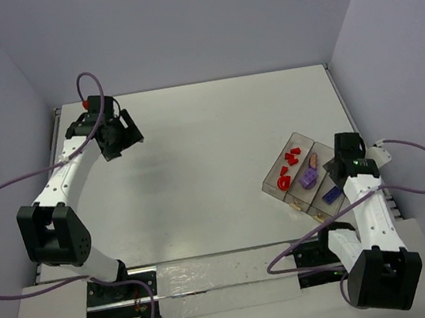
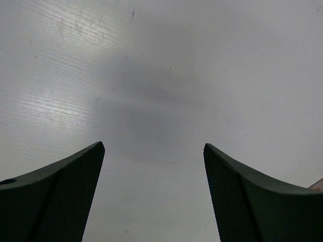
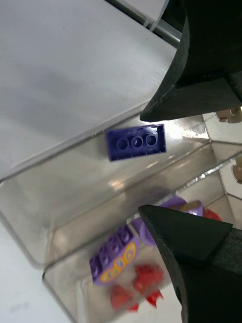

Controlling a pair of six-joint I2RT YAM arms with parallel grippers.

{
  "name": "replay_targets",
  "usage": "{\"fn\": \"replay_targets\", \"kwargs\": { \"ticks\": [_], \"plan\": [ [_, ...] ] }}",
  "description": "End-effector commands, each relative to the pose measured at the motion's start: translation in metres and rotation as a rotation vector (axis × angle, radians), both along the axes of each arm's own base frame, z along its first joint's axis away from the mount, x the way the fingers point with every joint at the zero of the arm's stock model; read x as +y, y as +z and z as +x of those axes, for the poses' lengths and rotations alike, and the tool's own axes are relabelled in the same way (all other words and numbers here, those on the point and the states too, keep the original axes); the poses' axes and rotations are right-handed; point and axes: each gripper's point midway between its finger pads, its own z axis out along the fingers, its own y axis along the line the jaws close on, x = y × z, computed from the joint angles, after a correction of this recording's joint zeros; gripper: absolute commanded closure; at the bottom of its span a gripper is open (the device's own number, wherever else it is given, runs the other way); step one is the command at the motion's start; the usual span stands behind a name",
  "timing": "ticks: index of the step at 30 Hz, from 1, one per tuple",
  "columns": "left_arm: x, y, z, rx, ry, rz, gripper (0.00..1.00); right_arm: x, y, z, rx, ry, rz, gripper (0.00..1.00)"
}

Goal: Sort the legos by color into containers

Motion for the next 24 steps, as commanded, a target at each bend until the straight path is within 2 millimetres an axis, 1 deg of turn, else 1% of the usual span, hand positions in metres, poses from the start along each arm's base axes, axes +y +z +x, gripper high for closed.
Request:
{"fn": "replay_targets", "kwargs": {
  "ticks": [1,2,3,4,5,6,7,8,9,10,11,13,16,17,18,19,20,21,22,24],
  "plan": [
    [0.000,0.027,0.013,-0.066,-0.002,-0.010,0.14,-0.010,0.066,0.032,-0.159,0.075,-0.089,0.25],
    [0.001,0.029,0.014,-0.071,0.001,-0.004,0.14,-0.007,0.077,0.040,-0.190,0.124,-0.089,0.25],
    [0.002,0.032,0.015,-0.077,0.003,0.003,0.14,-0.002,0.101,0.053,-0.247,0.209,-0.112,0.25],
    [0.003,0.035,0.015,-0.082,0.005,0.008,0.14,0.001,0.118,0.061,-0.287,0.268,-0.132,0.25],
    [0.003,0.039,0.016,-0.091,0.005,0.009,0.14,0.005,0.125,0.066,-0.307,0.304,-0.136,0.25],
    [0.004,0.044,0.017,-0.105,0.007,0.012,0.14,0.017,0.149,0.079,-0.367,0.413,-0.151,0.24],
    [0.005,0.047,0.019,-0.113,0.009,0.013,0.14,0.025,0.164,0.087,-0.394,0.480,-0.165,0.23],
    [0.004,0.053,0.020,-0.128,0.008,0.007,0.14,0.037,0.180,0.096,-0.405,0.560,-0.186,0.21],
    [0.003,0.057,0.021,-0.137,0.006,0.001,0.14,0.043,0.193,0.104,-0.406,0.607,-0.210,0.19],
    [0.002,0.059,0.021,-0.143,0.006,-0.002,0.14,0.049,0.201,0.108,-0.406,0.639,-0.223,0.16],
    [0.002,0.062,0.021,-0.148,0.007,-0.005,0.14,0.062,0.206,0.113,-0.409,0.685,-0.225,0.15],
    [0.002,0.072,0.022,-0.169,0.012,-0.010,0.14,0.094,0.225,0.129,-0.413,0.808,-0.247,0.08],
    [0.005,0.083,0.020,-0.193,0.019,-0.007,0.14,0.139,0.239,0.149,-0.438,0.947,-0.250,0.03],
    [0.005,0.087,0.019,-0.202,0.022,-0.007,0.14,0.150,0.241,0.153,-0.444,0.978,-0.249,0.01],
    [0.006,0.091,0.017,-0.212,0.022,-0.010,0.14,0.157,0.238,0.157,-0.441,0.997,-0.244,0.00],
    [0.006,0.097,0.015,-0.229,0.024,-0.015,0.14,0.177,0.235,0.162,-0.455,1.050,-0.230,0.00],
    [0.006,0.098,0.014,-0.230,0.024,-0.015,0.14,0.182,0.237,0.165,-0.472,1.061,-0.230,0.00],
    [0.005,0.103,0.011,-0.247,0.023,-0.027,0.14,0.196,0.233,0.169,-0.485,1.089,-0.213,0.00],
    [0.003,0.110,0.007,-0.268,0.016,-0.047,0.14,0.207,0.229,0.171,-0.491,1.112,-0.197,0.00],
    [-0.003,0.118,0.001,-0.293,0.002,-0.089,0.13,0.230,0.212,0.176,-0.482,1.155,-0.147,0.00]
  ]
}}
